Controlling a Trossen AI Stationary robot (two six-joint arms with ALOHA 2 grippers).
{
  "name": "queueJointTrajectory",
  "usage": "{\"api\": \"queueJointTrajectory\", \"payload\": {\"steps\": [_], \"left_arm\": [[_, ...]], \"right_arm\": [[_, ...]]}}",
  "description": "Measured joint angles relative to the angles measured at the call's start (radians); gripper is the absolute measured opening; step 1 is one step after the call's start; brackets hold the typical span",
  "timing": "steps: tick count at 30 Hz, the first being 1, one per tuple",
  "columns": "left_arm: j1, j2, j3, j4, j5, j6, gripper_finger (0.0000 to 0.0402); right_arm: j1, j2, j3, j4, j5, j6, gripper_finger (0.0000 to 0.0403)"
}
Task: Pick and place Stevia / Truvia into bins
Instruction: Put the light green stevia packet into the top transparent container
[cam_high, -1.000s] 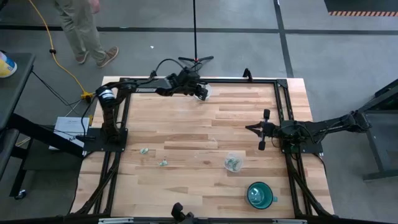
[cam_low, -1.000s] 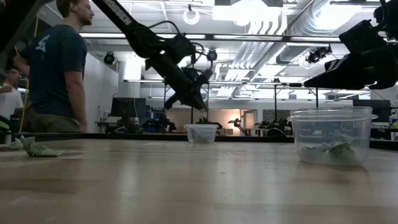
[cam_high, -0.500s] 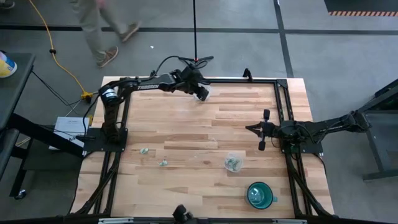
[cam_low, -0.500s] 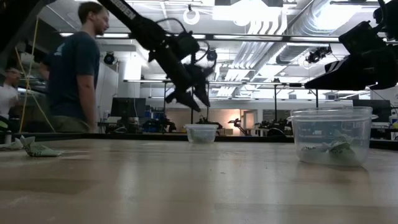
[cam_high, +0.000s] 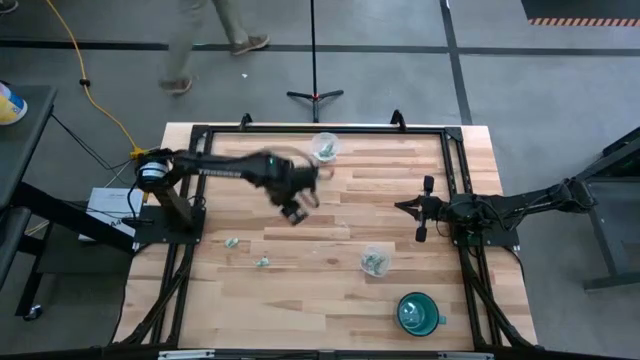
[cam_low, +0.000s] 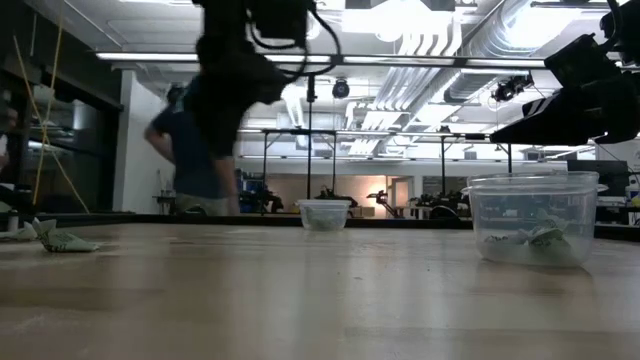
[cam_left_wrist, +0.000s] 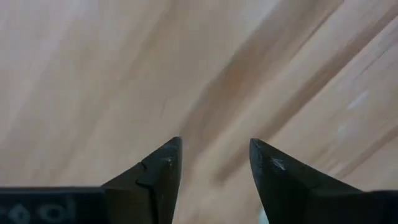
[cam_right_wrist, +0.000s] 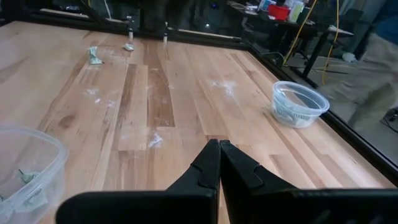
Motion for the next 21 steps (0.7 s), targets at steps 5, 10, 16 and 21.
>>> {"api": "queueJointTrajectory", "payload": {"steps": [5,10,16,21], "left_arm": [[-0.144,0.0,-0.027,-0.184,-0.021,-0.213,0.0213],[-0.244,0.0,-0.079,-0.226,-0.071,-0.252,0.0206],[-0.276,0.0,-0.19,-0.151,0.024,-0.312,0.0204],[-0.319,0.001,-0.24,-0.031,0.118,-0.218,0.0199]], "right_arm": [[0.0,0.0,0.0,0.002,0.0,-0.001,0.0],[0.0,0.0,0.0,0.002,0.0,-0.002,0.0],[0.0,0.0,0.0,0.002,0.0,-0.004,0.0],[0.0,0.0,0.0,0.002,0.0,-0.004,0.0]]}}
